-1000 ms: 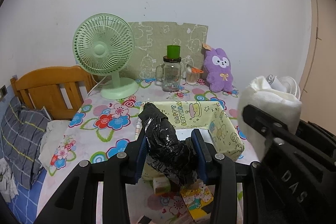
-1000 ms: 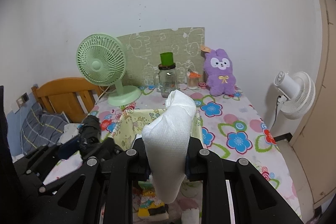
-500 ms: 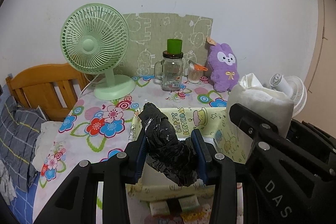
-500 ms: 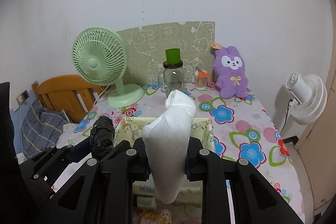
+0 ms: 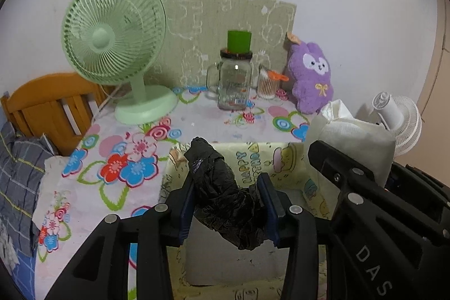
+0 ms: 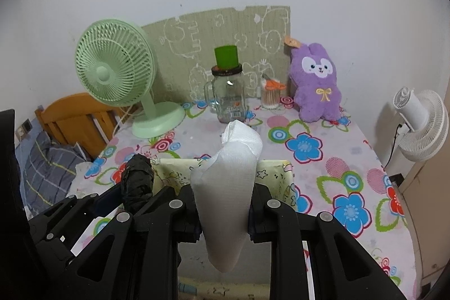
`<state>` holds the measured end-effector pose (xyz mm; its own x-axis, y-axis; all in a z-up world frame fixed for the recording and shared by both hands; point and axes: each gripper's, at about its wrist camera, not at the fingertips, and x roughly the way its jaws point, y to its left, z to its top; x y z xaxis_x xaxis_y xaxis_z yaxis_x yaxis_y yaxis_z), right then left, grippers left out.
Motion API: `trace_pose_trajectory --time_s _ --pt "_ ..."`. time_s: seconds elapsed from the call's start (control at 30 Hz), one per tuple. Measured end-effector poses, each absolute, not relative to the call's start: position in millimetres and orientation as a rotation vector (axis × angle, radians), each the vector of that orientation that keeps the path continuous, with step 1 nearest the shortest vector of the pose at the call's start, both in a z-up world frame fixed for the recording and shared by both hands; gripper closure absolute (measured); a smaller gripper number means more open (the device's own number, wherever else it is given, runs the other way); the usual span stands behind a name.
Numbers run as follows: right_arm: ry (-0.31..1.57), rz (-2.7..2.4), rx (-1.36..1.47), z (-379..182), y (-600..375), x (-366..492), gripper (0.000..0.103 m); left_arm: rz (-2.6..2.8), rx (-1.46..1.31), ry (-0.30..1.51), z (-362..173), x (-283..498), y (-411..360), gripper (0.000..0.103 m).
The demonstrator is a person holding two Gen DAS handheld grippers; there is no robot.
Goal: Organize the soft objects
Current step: 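Lift the black bag with the left gripper while the right gripper carries the white pad over the basket, then open the left gripper over the basket while the right gripper releases the white pad inside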
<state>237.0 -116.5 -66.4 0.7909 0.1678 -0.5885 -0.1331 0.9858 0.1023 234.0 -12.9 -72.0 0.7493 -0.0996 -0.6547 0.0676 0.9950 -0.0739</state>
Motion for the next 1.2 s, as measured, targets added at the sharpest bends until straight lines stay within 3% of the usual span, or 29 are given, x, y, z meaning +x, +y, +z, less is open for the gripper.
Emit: trace_pose_trajectory --time_s 0.1,0.23,0.37,0.73,0.77,1.0,1.2 --pt "0.659 0.159 0.056 -73.9 -115.7 245.2 0.076 -0.092 -0.054 0.736 -79.3 240.3 -11.8 0.055" --pt "0.672 0.167 0.054 -79.8 -113.3 252.2 0.076 -0.090 -0.060 0.755 -85.2 246.1 -10.4 0.039" --pt "0.681 0.178 0.042 -83.7 -109.4 256.3 0.076 -0.094 -0.061 0.772 -89.4 249.9 -8.8 0.028" --pt "0.693 0.227 0.064 -87.0 -107.0 260.9 0.076 -0.107 -0.057 0.775 -90.1 251.9 -6.6 0.023" --pt "0.697 0.232 0.065 -87.0 -106.8 260.6 0.073 -0.109 -0.057 0.775 -89.9 251.8 -6.5 0.023" --pt "0.688 0.200 0.070 -83.3 -111.4 257.1 0.032 -0.137 -0.061 0.775 -85.6 246.5 -8.4 0.011" --pt "0.665 0.189 0.064 -73.9 -114.5 246.4 0.020 -0.124 -0.055 0.739 -76.0 235.4 -8.7 0.002"
